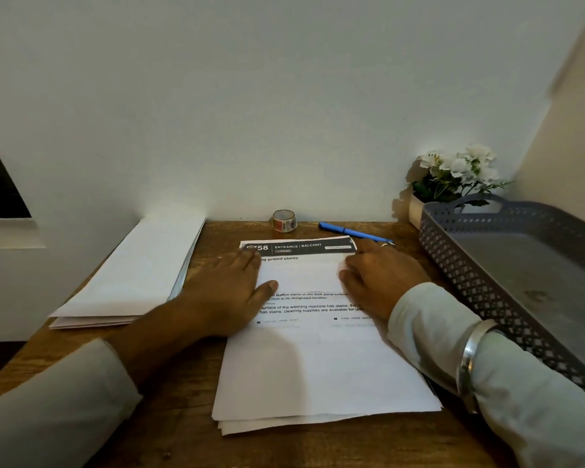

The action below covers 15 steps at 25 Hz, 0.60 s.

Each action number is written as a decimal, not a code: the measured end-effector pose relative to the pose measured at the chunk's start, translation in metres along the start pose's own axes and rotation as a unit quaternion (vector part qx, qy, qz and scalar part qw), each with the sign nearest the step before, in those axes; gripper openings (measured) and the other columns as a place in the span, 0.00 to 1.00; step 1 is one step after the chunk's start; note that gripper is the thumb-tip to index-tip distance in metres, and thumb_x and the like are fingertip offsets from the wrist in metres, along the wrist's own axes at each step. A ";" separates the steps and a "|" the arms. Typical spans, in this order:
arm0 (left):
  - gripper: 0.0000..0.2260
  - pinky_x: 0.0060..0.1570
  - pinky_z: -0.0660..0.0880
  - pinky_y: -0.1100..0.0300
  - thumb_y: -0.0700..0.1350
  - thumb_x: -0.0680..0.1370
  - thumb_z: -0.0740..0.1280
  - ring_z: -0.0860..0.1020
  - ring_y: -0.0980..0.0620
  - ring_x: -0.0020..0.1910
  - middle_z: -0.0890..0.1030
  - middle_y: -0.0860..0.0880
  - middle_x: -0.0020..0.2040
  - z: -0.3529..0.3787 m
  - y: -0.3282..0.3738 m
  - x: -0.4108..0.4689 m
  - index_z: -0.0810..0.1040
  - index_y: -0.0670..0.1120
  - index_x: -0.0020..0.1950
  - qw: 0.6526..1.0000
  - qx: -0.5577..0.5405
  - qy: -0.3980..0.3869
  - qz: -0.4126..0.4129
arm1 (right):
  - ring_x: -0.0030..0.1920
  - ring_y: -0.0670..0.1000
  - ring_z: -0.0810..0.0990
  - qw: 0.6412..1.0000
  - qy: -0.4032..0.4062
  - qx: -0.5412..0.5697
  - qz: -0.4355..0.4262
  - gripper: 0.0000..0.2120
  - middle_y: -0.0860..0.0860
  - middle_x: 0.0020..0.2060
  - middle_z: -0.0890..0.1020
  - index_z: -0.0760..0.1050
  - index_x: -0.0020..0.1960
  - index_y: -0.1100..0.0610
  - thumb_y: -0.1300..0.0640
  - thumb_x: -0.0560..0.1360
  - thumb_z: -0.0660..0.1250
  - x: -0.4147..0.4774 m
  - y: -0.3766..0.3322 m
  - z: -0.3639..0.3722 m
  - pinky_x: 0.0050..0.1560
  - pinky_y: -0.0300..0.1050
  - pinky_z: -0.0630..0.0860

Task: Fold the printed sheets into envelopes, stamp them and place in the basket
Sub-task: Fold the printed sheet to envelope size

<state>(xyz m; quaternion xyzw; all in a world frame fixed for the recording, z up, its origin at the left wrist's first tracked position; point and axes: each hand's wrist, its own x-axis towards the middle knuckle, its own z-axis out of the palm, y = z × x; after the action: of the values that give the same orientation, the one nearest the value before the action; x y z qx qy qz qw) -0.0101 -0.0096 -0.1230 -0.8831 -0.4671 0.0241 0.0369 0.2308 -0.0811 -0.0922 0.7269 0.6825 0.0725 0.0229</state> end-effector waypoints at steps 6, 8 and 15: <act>0.38 0.79 0.49 0.47 0.66 0.80 0.41 0.48 0.45 0.81 0.49 0.43 0.82 0.003 0.005 0.000 0.48 0.42 0.81 0.998 0.018 -0.010 -0.063 | 0.75 0.55 0.67 0.999 -0.005 0.026 -0.037 0.29 0.51 0.77 0.67 0.63 0.78 0.52 0.38 0.83 0.49 -0.006 -0.018 0.009 0.76 0.54 0.63; 0.37 0.78 0.49 0.47 0.66 0.81 0.42 0.49 0.45 0.81 0.50 0.43 0.82 0.004 0.004 0.000 0.49 0.41 0.81 0.998 0.022 -0.002 -0.063 | 0.80 0.53 0.56 0.989 -0.012 0.078 -0.122 0.30 0.51 0.81 0.58 0.54 0.82 0.52 0.40 0.84 0.48 -0.008 -0.036 0.013 0.80 0.51 0.54; 0.37 0.79 0.48 0.47 0.66 0.80 0.41 0.48 0.45 0.81 0.48 0.43 0.82 0.005 0.003 -0.001 0.47 0.42 0.82 0.998 0.003 0.003 -0.059 | 0.82 0.49 0.40 0.984 -0.105 0.089 -0.111 0.35 0.48 0.82 0.42 0.40 0.83 0.51 0.35 0.82 0.43 -0.003 -0.039 0.017 0.81 0.53 0.42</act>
<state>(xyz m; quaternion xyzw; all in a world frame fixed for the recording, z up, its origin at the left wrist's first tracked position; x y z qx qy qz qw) -0.0081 -0.0117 -0.1287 -0.8541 -0.5180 0.0206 0.0421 0.1945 -0.0802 -0.1143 0.6494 0.7564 -0.0687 0.0378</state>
